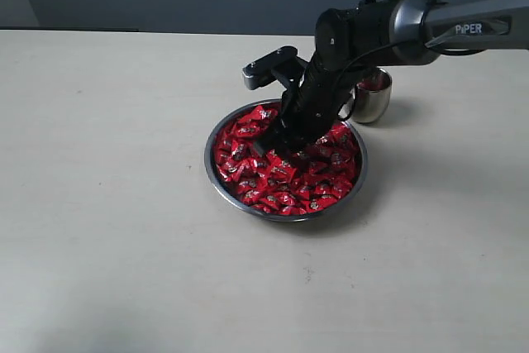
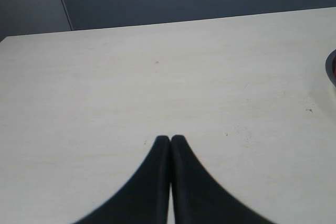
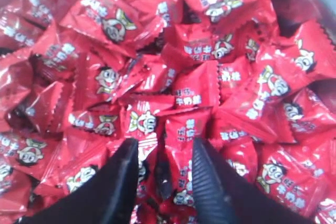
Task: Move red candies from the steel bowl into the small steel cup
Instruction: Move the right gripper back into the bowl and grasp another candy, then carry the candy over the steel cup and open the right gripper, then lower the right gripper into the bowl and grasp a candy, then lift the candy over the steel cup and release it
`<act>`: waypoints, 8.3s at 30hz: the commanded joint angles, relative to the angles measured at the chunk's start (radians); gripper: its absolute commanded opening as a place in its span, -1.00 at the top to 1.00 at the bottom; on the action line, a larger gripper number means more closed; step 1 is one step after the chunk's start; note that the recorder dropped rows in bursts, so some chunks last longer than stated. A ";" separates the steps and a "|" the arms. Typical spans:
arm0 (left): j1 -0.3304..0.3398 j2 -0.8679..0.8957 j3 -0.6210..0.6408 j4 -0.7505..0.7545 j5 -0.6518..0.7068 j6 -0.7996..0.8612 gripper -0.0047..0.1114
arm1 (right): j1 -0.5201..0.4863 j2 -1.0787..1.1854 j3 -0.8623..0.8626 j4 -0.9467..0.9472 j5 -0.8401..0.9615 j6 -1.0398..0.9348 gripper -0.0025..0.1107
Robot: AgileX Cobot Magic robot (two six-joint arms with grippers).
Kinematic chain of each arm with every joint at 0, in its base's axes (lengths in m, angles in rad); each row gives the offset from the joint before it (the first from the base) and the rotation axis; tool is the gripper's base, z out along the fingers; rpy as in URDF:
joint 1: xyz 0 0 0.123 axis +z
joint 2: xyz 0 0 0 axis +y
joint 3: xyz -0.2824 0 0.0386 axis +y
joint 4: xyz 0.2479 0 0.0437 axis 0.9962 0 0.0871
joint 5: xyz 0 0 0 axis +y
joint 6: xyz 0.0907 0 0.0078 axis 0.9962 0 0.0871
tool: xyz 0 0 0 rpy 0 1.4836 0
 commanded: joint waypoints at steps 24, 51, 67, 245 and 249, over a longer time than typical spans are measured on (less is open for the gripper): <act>0.000 -0.005 -0.008 0.002 -0.008 -0.003 0.91 | -0.007 -0.004 -0.058 -0.210 0.120 0.154 0.36; 0.000 -0.005 -0.008 0.002 -0.008 -0.003 0.91 | -0.007 0.044 -0.056 -0.214 0.116 0.171 0.36; 0.000 -0.005 -0.008 0.002 -0.008 -0.003 0.91 | -0.007 0.044 -0.056 -0.220 0.114 0.199 0.84; 0.000 -0.005 -0.008 0.002 -0.008 -0.003 0.91 | -0.064 0.013 -0.358 -0.230 0.273 0.313 0.93; 0.000 -0.005 -0.008 0.002 -0.008 -0.003 0.91 | -0.130 -0.048 -0.358 -0.293 0.248 0.367 0.93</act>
